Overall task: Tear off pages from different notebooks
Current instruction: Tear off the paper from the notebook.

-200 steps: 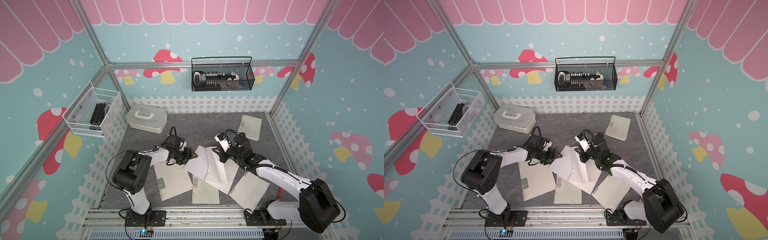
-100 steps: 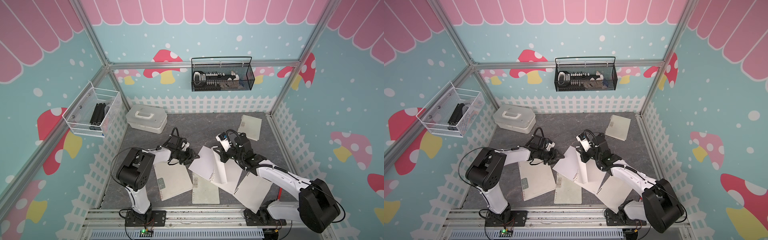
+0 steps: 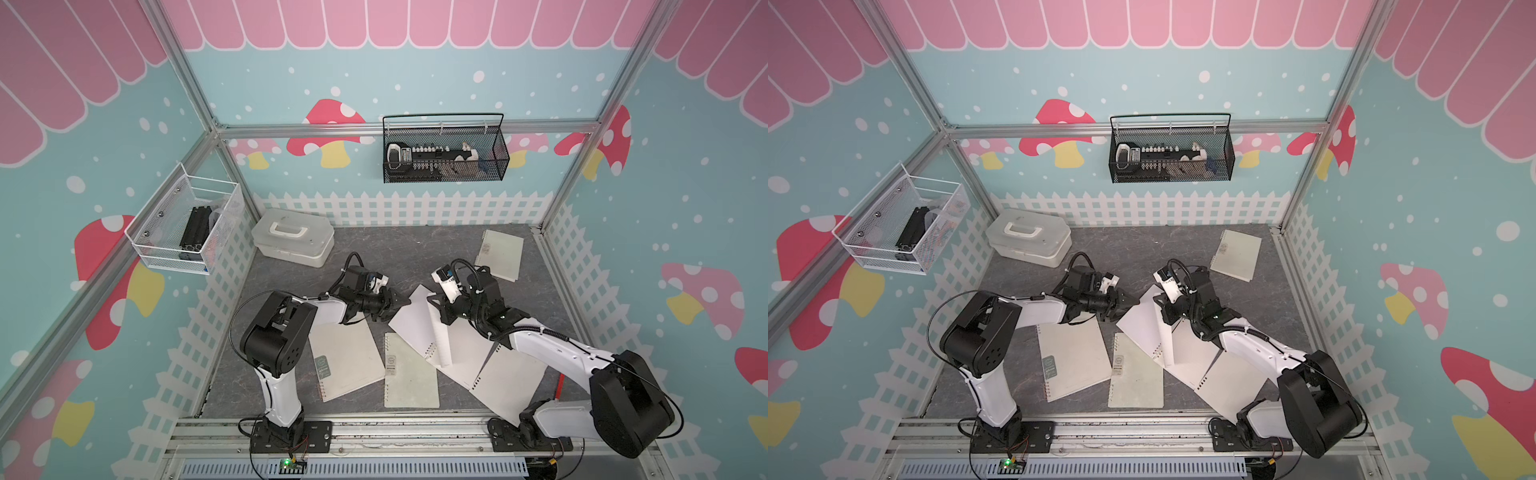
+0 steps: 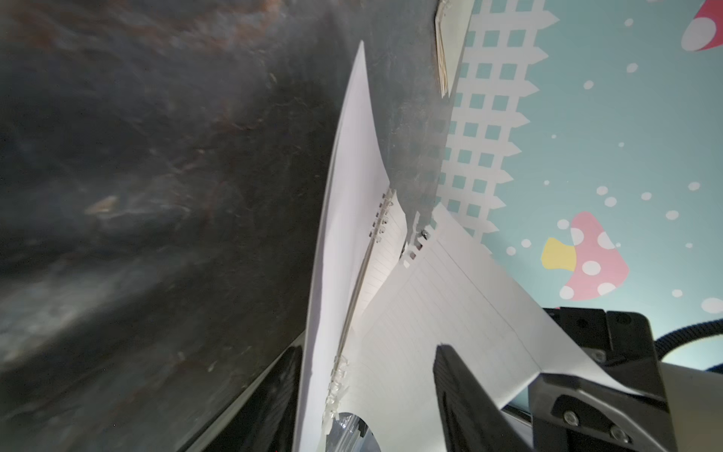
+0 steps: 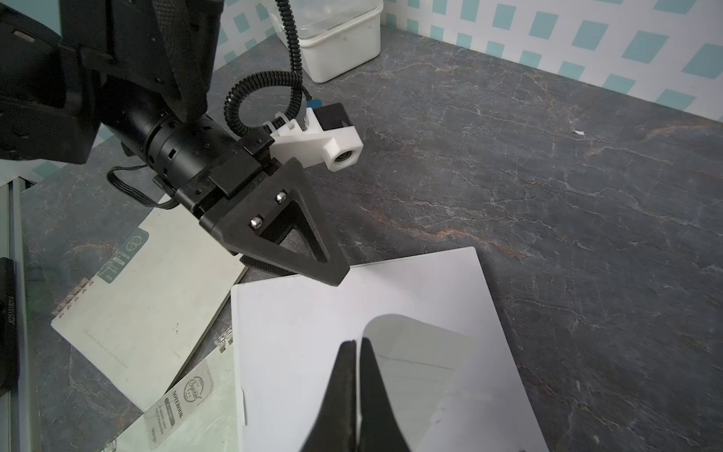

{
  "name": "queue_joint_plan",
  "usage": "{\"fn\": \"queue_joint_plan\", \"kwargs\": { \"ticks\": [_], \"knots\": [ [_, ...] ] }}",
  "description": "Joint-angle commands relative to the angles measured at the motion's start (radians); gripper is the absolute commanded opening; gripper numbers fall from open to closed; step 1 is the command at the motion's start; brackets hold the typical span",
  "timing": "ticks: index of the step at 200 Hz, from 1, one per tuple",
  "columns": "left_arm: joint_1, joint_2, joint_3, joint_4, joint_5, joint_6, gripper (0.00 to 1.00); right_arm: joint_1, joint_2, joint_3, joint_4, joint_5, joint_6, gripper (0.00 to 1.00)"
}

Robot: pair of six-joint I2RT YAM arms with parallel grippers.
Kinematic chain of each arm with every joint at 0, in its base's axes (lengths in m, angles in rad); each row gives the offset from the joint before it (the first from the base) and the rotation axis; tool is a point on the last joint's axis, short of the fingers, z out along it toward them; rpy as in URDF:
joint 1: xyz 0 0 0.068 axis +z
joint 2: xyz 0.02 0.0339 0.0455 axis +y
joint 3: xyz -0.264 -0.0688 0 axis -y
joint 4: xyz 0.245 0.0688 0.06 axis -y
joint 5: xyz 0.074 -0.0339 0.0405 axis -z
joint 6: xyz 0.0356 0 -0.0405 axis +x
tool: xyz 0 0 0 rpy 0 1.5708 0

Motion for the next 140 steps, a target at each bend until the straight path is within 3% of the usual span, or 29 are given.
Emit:
{"fn": "queue_joint_plan", "kwargs": {
  "ticks": [1, 36, 67, 88, 113, 140],
  "knots": [
    [-0.038, -0.001, -0.001, 0.095, 0.061, -0.073, 0.55, -0.008, 0.010, -0.019, 0.038, 0.002, 0.013, 0.00],
    [-0.063, 0.032, 0.003, 0.121, 0.075, -0.081, 0.50, -0.012, 0.004, -0.025, 0.048, -0.001, 0.015, 0.00],
    [-0.057, 0.020, 0.085, -0.211, -0.011, 0.129, 0.29, -0.014, -0.008, -0.031, 0.049, -0.001, 0.017, 0.00],
    [-0.041, 0.013, 0.143, -0.344, -0.065, 0.207, 0.20, -0.016, -0.012, -0.026, 0.049, 0.002, 0.019, 0.00],
    [-0.032, 0.013, 0.217, -0.471, -0.134, 0.274, 0.00, -0.016, 0.000, -0.003, 0.043, -0.005, 0.018, 0.00],
    [-0.026, 0.013, 0.256, -0.492, -0.170, 0.273, 0.00, -0.006, 0.036, 0.045, 0.030, -0.032, 0.010, 0.00]
  ]
}}
